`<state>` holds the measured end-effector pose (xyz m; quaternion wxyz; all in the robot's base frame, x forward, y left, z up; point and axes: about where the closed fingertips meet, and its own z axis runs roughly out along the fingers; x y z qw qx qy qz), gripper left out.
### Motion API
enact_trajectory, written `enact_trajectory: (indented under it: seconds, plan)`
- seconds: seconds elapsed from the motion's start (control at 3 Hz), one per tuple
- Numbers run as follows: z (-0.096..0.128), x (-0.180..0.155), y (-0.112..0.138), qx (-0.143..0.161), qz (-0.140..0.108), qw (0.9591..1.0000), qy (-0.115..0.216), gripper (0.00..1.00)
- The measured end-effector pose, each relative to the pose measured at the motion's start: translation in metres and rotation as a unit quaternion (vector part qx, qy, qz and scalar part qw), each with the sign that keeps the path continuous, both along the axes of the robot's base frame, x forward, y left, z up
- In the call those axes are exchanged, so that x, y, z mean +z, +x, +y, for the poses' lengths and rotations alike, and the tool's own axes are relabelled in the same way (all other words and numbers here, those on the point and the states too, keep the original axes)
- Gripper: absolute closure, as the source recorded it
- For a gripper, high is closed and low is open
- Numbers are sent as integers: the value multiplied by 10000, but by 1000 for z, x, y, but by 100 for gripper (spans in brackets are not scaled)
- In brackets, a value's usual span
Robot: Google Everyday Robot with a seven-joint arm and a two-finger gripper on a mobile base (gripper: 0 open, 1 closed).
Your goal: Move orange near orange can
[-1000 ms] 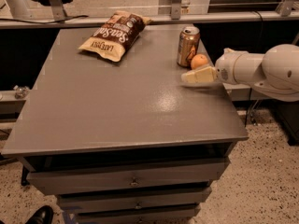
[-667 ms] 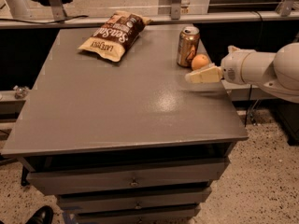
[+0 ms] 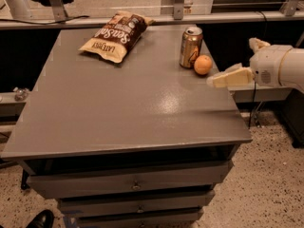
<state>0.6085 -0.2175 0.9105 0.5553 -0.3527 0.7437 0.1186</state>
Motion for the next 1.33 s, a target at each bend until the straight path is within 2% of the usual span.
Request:
enact_trajectory:
  seconds: [0.33,0.67,1.0,1.33]
  plan:
    - [-14,13,-27,429,-66,9990,-141,0]
    - [-35,21,-55,817,-19,9963,-278,0]
    - [-54,22,-83,1031,35,9942,-289,0]
    - [-52,21,-87,1105,65,9934,-284,0]
